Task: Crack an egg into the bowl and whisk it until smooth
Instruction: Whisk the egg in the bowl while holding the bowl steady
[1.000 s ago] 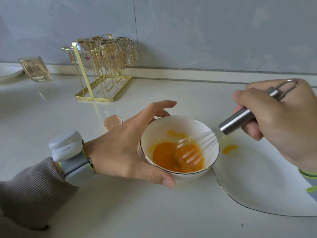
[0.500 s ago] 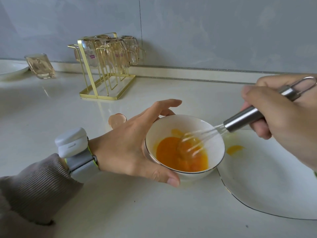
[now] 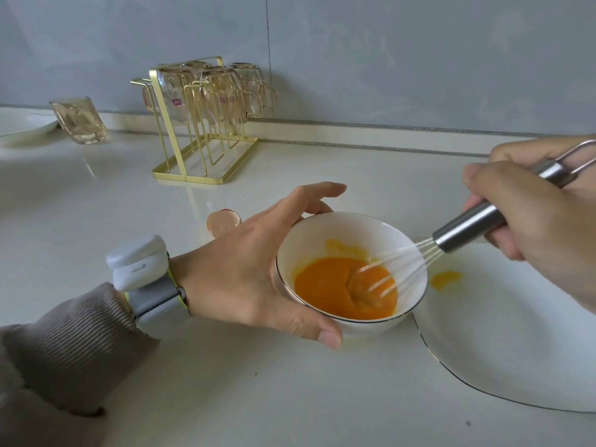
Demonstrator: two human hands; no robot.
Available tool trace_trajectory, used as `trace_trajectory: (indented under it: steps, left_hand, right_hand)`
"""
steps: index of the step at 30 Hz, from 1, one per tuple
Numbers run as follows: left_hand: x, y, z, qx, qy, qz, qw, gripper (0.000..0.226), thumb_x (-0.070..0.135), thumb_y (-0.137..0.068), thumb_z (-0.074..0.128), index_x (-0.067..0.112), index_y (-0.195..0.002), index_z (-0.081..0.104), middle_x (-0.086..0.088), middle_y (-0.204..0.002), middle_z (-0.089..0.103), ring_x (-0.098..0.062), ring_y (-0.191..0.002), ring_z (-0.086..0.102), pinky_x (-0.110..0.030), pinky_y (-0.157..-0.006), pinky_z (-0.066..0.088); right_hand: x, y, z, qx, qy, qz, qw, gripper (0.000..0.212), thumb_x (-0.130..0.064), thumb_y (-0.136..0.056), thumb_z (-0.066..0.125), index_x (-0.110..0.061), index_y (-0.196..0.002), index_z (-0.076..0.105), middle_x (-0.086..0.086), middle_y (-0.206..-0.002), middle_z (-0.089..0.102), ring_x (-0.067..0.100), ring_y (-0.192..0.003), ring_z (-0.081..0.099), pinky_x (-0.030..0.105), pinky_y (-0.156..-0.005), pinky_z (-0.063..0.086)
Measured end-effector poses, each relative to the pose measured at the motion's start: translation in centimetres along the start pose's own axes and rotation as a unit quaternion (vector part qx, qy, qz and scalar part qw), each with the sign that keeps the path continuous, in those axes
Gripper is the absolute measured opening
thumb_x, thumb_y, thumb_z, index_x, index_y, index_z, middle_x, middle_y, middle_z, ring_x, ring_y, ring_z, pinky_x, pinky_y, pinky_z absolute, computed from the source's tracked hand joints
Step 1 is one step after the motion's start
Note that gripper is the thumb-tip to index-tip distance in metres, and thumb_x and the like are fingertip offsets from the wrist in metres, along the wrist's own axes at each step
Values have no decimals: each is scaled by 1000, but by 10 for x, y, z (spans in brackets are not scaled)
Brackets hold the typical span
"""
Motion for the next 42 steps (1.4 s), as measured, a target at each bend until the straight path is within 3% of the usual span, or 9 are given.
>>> trace_trajectory:
  steps: [2,5,9,12,19,28,34,39,42]
  left_hand:
    - [0,0,0,0,5,2,1000,123,86,-51,72,43,-152,16,17,-143,47,-8,-132,54,-26,-102,53]
    - [1,0,0,0,1,1,1000,126,80,-49,79,43,-152,16,19,-142,46,-5,-130,54,-20,-101,50]
    - [2,1,-1,3,4,7,1000,121,86,-51,70,43,-151,17,18,-141,47,-4,-129,54,-17,-100,50]
    - [2,0,-1,3,2,9,1000,122,87,-52,69,42,-152,16,18,-142,47,-5,-130,54,-18,-100,51]
    - [4,0,-2,4,-4,15,1000,123,88,-53,67,37,-154,17,18,-142,48,-1,-127,56,-10,-95,46]
    - [3,1,-1,6,0,16,1000,123,87,-53,68,37,-154,18,17,-142,48,-2,-127,56,-12,-96,48]
    - [2,1,-1,5,5,13,1000,122,87,-52,70,40,-153,17,15,-143,48,-7,-129,56,-20,-99,52]
    - [2,1,-1,5,2,12,1000,123,88,-52,68,39,-153,17,17,-142,48,-4,-129,55,-18,-99,51]
    - [2,0,-1,5,1,12,1000,123,89,-52,68,40,-153,17,16,-142,49,-6,-129,55,-21,-100,52]
  right_hand:
    - [0,1,5,-20,-19,2,1000,41,-37,-84,56,-4,-60,61,11,-35,45,15,-31,33,20,-36,27]
    - [-2,1,1,-2,9,-10,1000,39,-35,-85,55,-5,-61,60,9,-38,51,16,-33,37,24,-36,31]
    - [6,-1,5,-17,-50,26,998,39,-33,-86,58,-5,-60,65,9,-35,49,14,-30,39,15,-37,33]
    - [7,1,5,5,-50,26,998,36,-34,-89,61,-7,-66,67,6,-41,58,16,-32,47,17,-38,37]
    - [19,1,13,-12,-66,68,995,39,-34,-87,63,0,-67,64,7,-41,57,21,-36,49,22,-39,39]
    - [27,2,19,-36,-78,95,992,42,-29,-95,64,0,-63,61,5,-39,51,23,-37,44,25,-39,37]
    - [28,1,17,-29,-79,103,991,41,-38,-82,63,-3,-62,62,5,-37,50,24,-36,43,24,-41,36]
    - [29,0,14,-12,-93,102,990,39,-30,-93,65,-2,-65,64,5,-40,54,23,-36,46,24,-39,36]
    - [31,0,16,-23,-89,110,990,40,-33,-86,65,0,-61,61,5,-36,48,23,-35,41,23,-39,34]
Point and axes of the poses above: each hand's wrist, its own y-axis away from the middle knuckle, its own z-axis out of the palm, x = y × z, the point moved 10 cm from there along -y, towards the middle knuckle
